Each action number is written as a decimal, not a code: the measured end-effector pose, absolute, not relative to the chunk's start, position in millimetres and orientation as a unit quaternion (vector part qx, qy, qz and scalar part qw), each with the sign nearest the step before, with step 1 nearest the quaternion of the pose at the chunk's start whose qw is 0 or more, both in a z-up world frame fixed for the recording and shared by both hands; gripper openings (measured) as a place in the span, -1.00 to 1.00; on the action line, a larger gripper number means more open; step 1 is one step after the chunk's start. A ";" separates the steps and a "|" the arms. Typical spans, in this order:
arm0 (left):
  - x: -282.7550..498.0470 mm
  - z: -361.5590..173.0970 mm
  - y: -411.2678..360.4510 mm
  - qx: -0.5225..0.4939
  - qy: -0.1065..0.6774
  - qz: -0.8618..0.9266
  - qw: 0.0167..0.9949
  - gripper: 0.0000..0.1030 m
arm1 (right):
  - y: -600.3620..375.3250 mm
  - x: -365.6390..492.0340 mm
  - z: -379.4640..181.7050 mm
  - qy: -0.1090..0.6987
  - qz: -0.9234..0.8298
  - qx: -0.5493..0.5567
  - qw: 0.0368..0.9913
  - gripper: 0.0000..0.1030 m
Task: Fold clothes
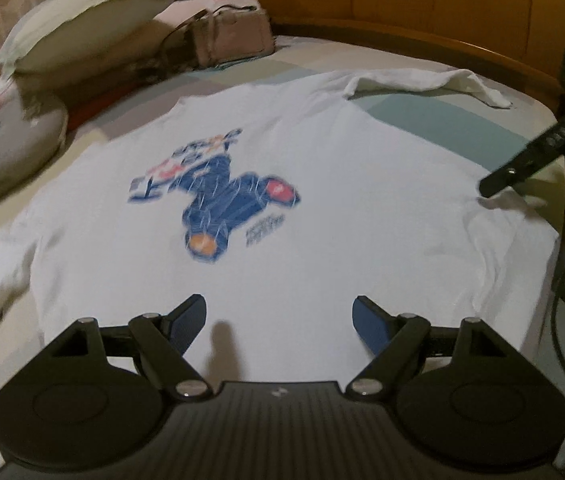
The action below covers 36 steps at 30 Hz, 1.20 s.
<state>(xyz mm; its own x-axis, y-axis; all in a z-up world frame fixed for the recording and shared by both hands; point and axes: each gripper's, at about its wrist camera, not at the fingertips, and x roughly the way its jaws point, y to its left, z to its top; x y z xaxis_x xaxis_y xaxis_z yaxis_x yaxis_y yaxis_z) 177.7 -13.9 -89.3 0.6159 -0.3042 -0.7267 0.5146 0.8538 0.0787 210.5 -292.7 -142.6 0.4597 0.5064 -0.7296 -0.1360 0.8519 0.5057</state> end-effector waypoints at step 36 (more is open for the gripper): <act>177.0 -101.1 35.7 0.100 0.466 -0.189 0.859 0.71 | -206.1 368.3 -132.7 0.381 0.226 -0.088 0.892 -0.15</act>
<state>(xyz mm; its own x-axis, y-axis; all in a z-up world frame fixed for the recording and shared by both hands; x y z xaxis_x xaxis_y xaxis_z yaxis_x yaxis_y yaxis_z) 177.0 35.7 -101.1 0.4948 -0.2321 -0.8374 0.4178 0.9085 -0.0049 368.3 -206.1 -132.7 0.6073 0.3365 -0.7196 -0.4703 0.8824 0.0157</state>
